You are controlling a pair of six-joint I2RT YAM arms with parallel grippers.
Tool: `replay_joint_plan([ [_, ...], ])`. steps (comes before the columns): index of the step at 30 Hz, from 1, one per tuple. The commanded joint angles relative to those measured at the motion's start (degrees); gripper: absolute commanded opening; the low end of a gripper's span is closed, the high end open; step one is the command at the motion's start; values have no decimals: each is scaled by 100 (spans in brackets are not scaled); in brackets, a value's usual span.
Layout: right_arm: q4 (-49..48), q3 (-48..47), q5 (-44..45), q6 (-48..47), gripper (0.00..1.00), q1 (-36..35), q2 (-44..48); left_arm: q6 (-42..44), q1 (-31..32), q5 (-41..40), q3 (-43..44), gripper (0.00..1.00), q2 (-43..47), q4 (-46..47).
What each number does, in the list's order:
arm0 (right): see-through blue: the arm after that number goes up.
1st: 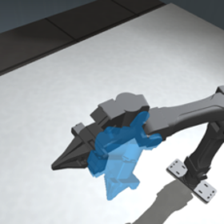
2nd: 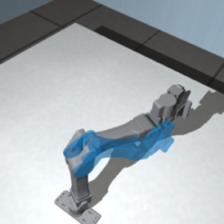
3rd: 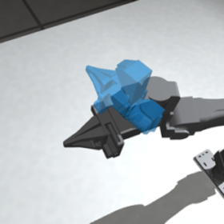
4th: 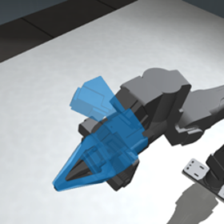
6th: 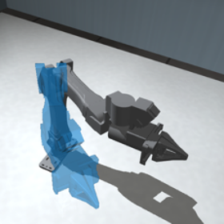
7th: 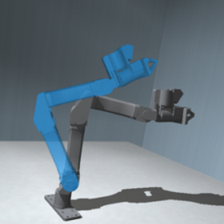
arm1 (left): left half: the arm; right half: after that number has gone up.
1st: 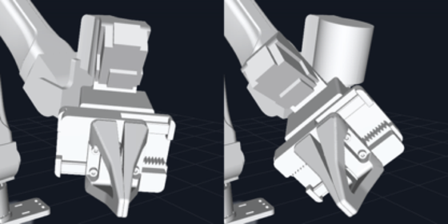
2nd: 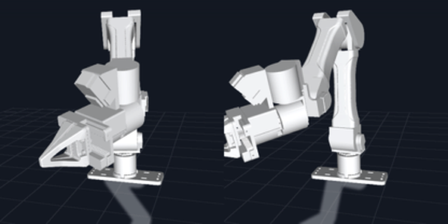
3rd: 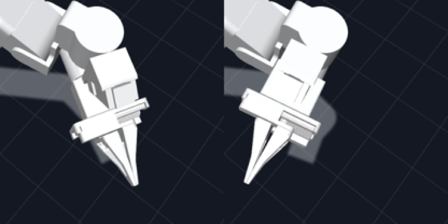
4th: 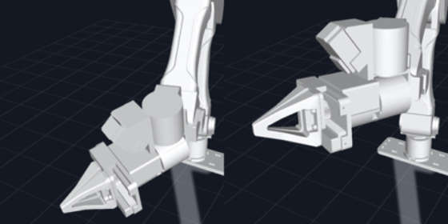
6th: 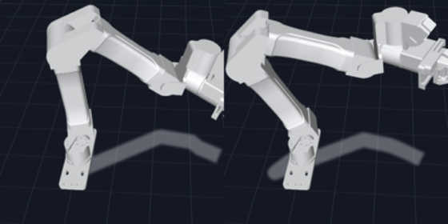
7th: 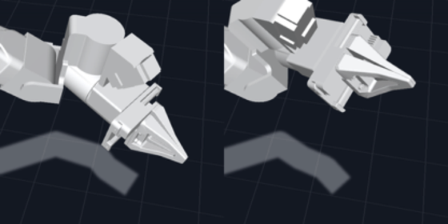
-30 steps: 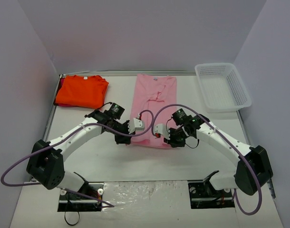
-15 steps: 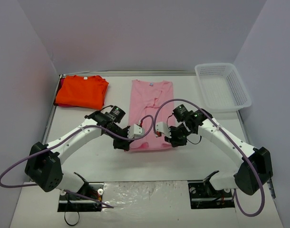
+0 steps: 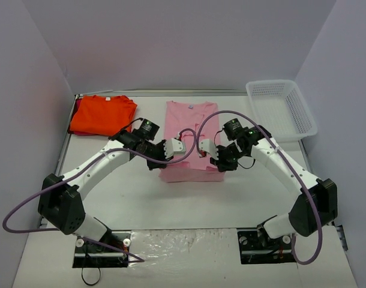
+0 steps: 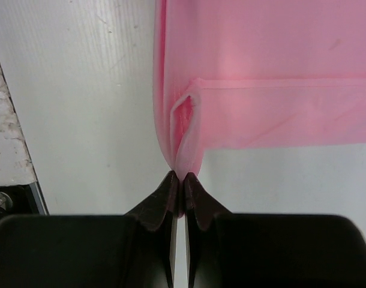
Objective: Fold and stack the t-shirts
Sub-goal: Fold the folded rectangular tshirt in 1/3 of the way
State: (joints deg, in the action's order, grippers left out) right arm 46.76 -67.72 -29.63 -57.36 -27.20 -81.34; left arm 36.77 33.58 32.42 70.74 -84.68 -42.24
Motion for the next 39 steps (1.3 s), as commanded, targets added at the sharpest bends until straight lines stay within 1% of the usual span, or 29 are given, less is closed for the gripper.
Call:
replay_joint_plan([
  [1, 193, -259, -78, -170, 0, 241, -162, -152, -185, -52, 247, 2, 31, 277],
  [7, 61, -513, -96, -196, 0, 487, -505, -258, -378, -17, 458, 2, -92, 436],
  [16, -150, -997, -175, -205, 0, 672, -1023, -232, -607, 9, 967, 2, -566, 568],
  [23, -299, -1690, -157, -187, 0, 891, -1630, -206, -835, 1, 1459, 2, -1049, 664],
  [30, -317, -2271, -122, -223, 0, 1094, -2359, -127, -1011, 36, 2021, 2, -1577, 621],
  [39, -326, -2843, -43, -275, 0, 1243, -3001, 14, -1064, 150, 2664, 2, -2298, 339],
])
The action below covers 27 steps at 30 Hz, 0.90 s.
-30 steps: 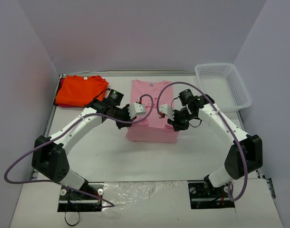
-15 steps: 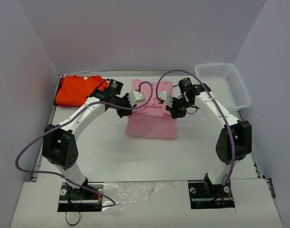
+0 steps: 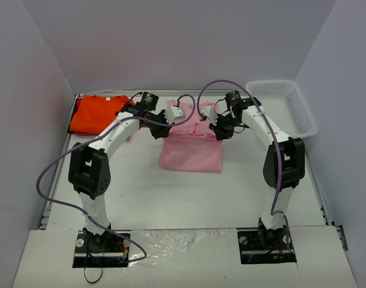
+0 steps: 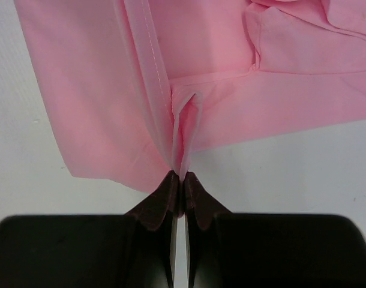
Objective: Fold and stack the t-shirts
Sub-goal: Fold the folded rectangular tshirt in 1/3 of the way
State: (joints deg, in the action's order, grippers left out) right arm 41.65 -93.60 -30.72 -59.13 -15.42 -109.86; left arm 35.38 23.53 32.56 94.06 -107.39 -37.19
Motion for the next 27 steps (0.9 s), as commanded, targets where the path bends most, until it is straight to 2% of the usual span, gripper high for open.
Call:
replay_joint_plan([
  [1, 186, -290, 75, -107, 0, 92, -202, 163, -68, 154, 402, 2, -114, -183],
  [17, 89, -914, -31, -28, 0, 162, -1203, 373, -164, 5, 789, 3, -791, -157],
  [22, 63, -1370, 75, 121, 3, 162, -1581, 444, -173, -118, 1228, 18, -1257, -183],
  [25, 63, -1607, 163, 227, 25, 162, -1862, 488, -156, -258, 1317, 26, -1442, -122],
  [27, 37, -1696, 224, 297, 32, 171, -1924, 514, -156, -398, 1308, 29, -1486, -87],
])
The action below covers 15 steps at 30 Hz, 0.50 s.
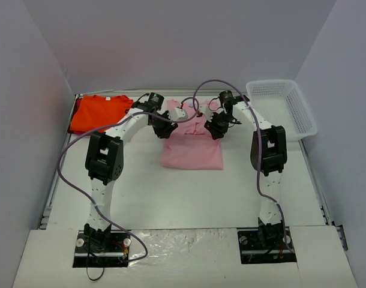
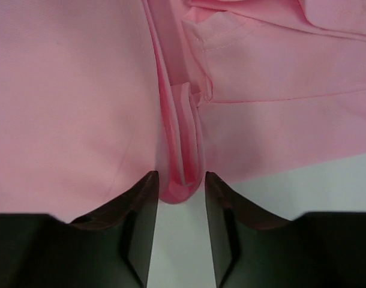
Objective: Fold and stack the t-shirts
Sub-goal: Fold the folded rectangular tshirt in 1/3 of the way
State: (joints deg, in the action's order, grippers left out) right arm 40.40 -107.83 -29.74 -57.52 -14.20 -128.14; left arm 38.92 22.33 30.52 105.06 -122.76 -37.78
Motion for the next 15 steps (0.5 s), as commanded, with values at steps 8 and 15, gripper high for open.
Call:
replay_joint_plan([
  [8, -111, -309, 354, 618, 55, 66, 270, 143, -35, -837, -283, 38, 638, 403],
  [15, -551, 68, 433, 1093, 63, 75, 1220, -182, 17, -750, -959, 40, 1805, 525],
])
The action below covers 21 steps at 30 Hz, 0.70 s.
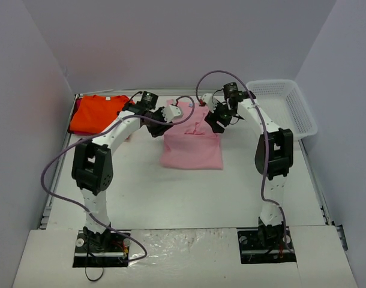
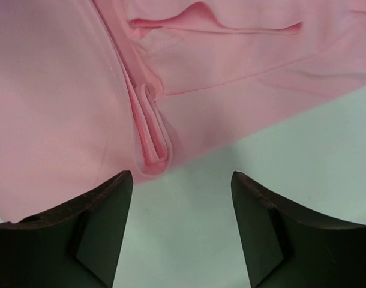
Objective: Fold and stack the t-shirts
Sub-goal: Fold the folded rectangular tshirt in 1/3 of the way
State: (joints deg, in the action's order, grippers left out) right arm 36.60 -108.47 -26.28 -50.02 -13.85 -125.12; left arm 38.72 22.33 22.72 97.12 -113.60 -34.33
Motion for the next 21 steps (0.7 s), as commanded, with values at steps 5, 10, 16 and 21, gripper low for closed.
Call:
replay_joint_plan([
  [5, -241, 904, -42, 405, 64, 49, 1753, -207, 131, 128, -1404, 41, 1997, 558],
  [10, -241, 2247, -334, 475, 65, 40, 2640, 117, 745, -425, -3186, 41, 2851, 1313],
  [16, -241, 3199, -509, 651, 65, 31, 3203, 311, 1405, -1171, -4244, 40, 3177, 2139],
  [21, -293, 3674, -509, 748, 65, 40, 3266, 479, 1828, -1639, -4843, 41, 3055, 3027],
])
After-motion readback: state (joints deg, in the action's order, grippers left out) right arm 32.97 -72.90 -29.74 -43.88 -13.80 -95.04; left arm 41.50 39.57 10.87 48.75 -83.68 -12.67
